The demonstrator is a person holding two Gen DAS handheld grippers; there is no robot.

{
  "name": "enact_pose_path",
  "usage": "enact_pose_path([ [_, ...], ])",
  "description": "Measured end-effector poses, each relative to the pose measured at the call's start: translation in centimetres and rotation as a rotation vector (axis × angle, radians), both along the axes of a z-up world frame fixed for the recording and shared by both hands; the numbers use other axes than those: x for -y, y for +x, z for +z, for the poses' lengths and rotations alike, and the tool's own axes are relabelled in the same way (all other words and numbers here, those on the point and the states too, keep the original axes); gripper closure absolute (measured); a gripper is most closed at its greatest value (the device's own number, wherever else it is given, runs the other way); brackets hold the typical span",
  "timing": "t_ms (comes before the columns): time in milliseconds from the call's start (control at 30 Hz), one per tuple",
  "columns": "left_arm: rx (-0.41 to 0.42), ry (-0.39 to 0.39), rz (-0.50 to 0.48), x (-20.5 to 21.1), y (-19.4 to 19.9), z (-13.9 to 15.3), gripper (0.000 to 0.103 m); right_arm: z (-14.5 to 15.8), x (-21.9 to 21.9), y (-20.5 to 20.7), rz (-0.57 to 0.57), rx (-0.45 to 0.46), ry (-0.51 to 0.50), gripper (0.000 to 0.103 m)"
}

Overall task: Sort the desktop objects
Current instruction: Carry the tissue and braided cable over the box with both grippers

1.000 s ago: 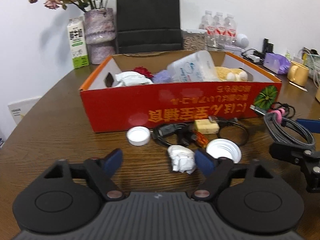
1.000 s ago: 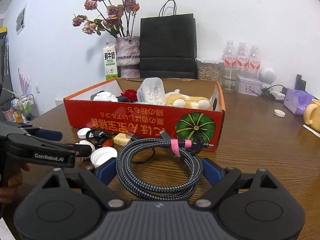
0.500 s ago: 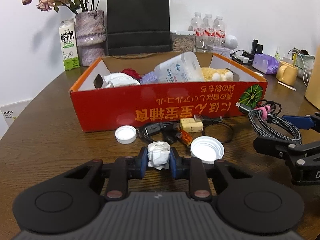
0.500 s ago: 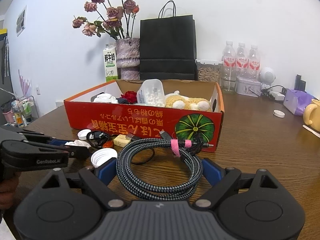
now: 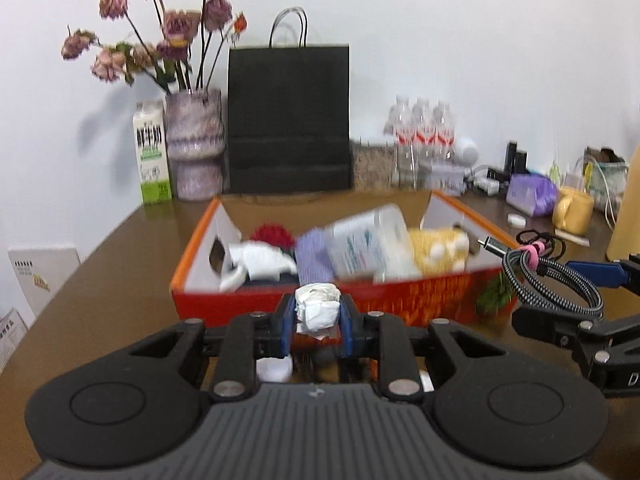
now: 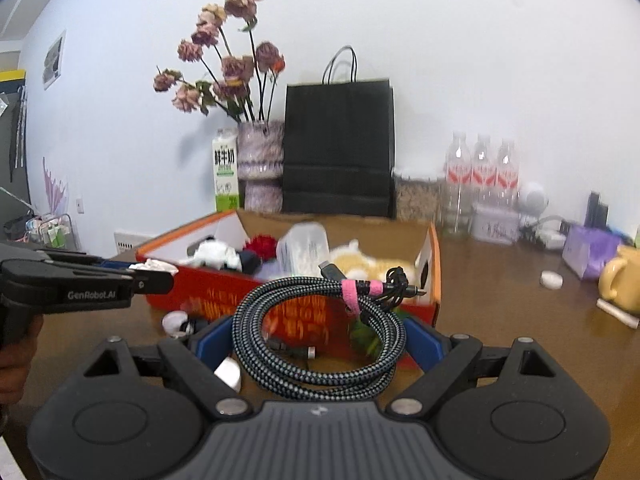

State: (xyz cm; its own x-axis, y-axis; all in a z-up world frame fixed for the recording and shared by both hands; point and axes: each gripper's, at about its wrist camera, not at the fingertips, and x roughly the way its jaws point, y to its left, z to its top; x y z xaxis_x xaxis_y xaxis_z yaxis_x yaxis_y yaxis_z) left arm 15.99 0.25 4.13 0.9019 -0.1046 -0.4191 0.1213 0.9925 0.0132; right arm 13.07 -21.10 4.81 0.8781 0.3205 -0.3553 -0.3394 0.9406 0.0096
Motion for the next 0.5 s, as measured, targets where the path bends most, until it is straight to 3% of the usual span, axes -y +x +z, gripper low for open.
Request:
enact_pose_path([
  [500,0.08,-0.026,0.044,0.8,7.7,3.2,0.079,3.4,-1.6,9.7,-0.044,0.039,-0.02,0.014],
])
